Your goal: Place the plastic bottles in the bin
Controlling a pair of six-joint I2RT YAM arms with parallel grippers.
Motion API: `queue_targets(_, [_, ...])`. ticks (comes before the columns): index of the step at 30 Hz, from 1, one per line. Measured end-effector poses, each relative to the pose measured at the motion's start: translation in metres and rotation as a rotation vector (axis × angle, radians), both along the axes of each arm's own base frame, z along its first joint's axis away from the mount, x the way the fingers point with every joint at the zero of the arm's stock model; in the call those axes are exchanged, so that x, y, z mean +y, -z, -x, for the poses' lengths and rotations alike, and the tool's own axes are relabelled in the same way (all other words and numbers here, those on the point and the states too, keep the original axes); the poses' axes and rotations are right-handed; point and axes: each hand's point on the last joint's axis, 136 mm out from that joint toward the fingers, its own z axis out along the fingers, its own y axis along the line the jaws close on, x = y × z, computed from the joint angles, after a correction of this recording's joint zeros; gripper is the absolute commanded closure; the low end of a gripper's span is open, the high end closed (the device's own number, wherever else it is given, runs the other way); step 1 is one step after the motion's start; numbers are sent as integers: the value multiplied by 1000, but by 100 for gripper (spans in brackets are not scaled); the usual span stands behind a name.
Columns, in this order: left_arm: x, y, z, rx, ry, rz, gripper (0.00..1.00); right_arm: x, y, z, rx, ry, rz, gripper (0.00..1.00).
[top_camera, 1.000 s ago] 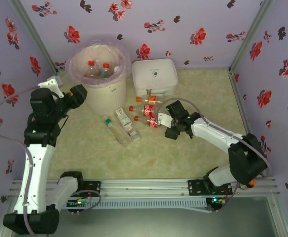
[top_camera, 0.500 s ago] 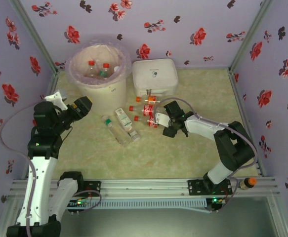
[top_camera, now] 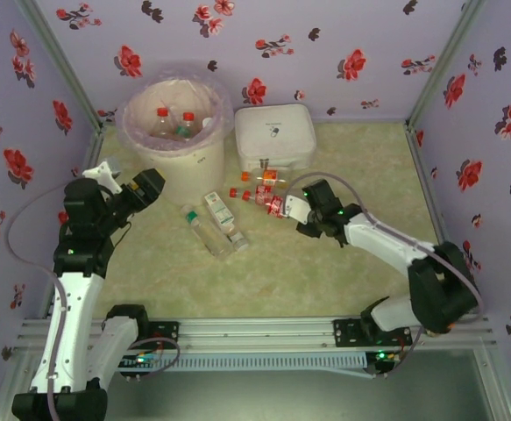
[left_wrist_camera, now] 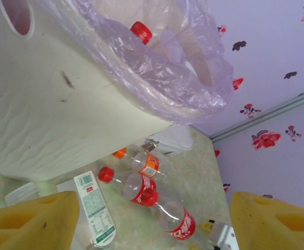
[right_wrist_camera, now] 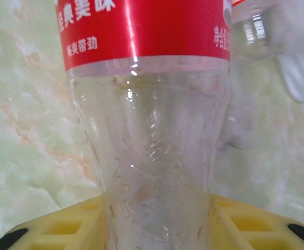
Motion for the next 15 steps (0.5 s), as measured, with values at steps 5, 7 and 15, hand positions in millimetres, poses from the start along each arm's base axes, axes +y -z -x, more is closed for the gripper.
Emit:
queue_targets(5, [-5, -4, -2, -34, 5, 101, 22, -3, -47, 15, -106, 61, -185, 64])
queue_targets(7, [-9, -6, -4, -47, 14, 162, 20, 4, -66, 23, -140, 75, -324, 68])
queue_targets(15, [-59, -54, 12, -183, 208, 214, 0, 44, -110, 54, -84, 72, -736, 73])
